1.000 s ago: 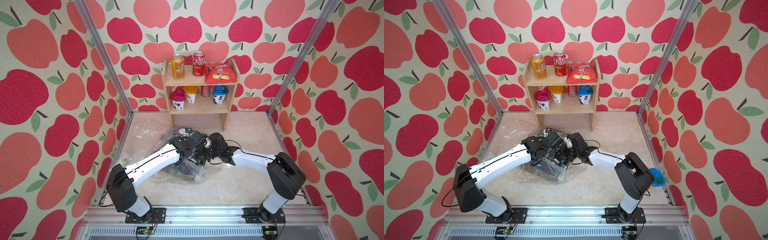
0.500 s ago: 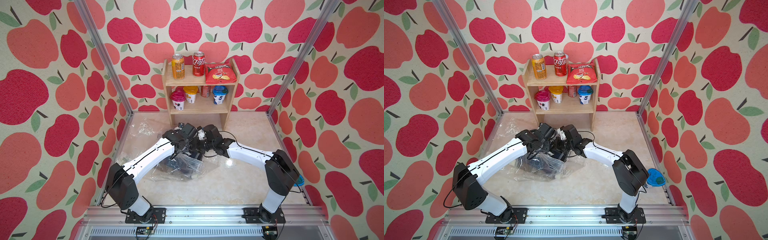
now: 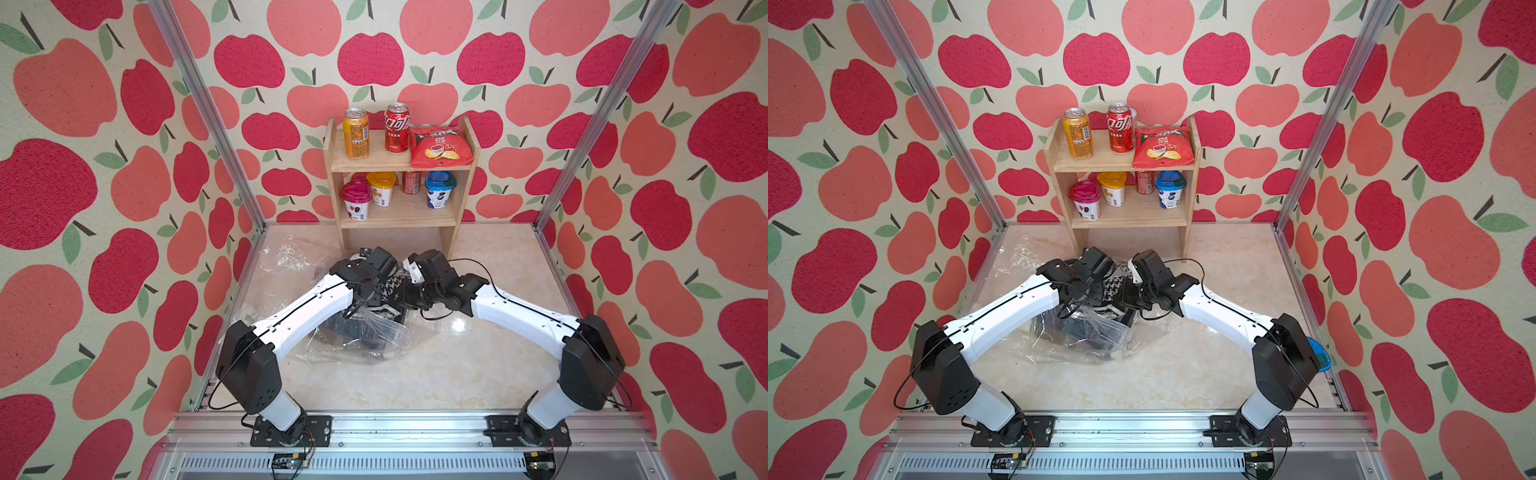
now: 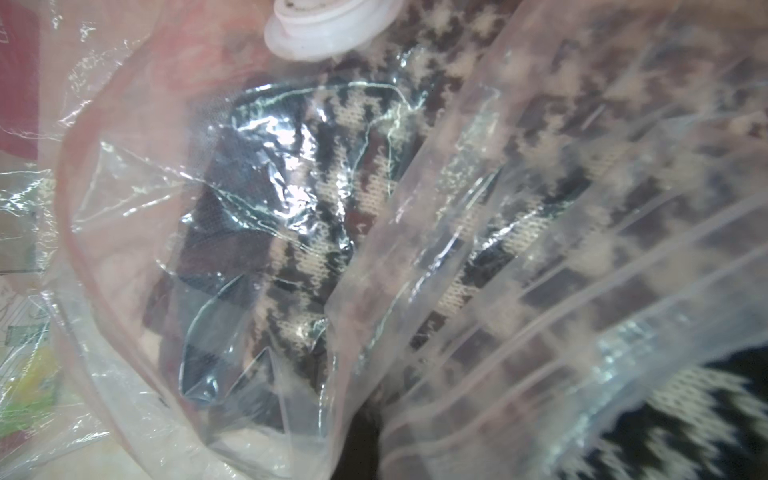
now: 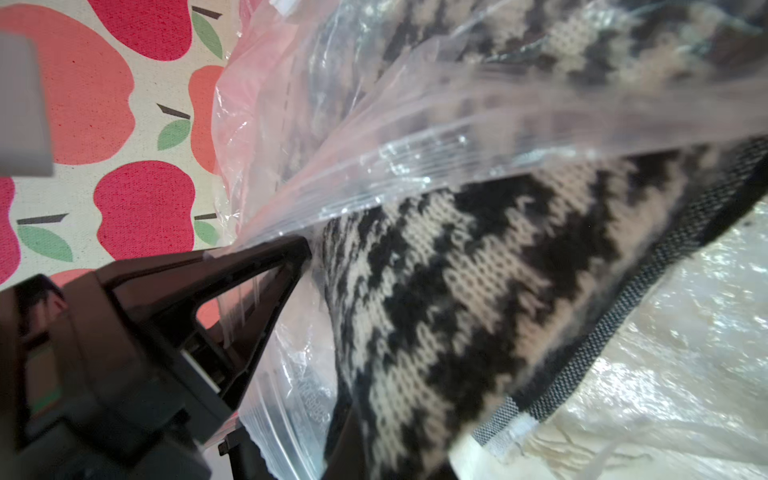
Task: Take the scarf out of the vacuum bag
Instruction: Take out the scarf from the vacuum bag.
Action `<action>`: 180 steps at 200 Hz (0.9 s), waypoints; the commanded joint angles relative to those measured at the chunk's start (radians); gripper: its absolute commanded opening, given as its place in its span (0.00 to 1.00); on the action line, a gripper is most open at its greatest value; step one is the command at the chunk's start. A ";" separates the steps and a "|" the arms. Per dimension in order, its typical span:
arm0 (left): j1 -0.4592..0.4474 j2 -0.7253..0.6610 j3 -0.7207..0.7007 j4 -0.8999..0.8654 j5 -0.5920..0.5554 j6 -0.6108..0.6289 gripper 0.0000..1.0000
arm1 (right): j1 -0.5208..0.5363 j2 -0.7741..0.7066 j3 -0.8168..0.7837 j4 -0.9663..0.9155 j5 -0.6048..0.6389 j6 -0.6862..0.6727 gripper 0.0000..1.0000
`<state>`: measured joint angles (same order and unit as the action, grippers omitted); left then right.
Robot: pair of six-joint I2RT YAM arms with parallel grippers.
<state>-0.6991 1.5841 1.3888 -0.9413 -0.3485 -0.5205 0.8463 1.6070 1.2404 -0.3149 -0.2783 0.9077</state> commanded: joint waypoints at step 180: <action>0.010 0.174 0.087 0.032 0.061 0.050 0.00 | -0.269 -0.240 -0.102 -0.676 0.273 -0.402 0.00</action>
<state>-0.6876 1.7485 1.4521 -0.9260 -0.2897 -0.4934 0.6170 1.3968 1.1221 -0.8272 -0.1108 0.5579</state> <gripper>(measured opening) 0.049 0.114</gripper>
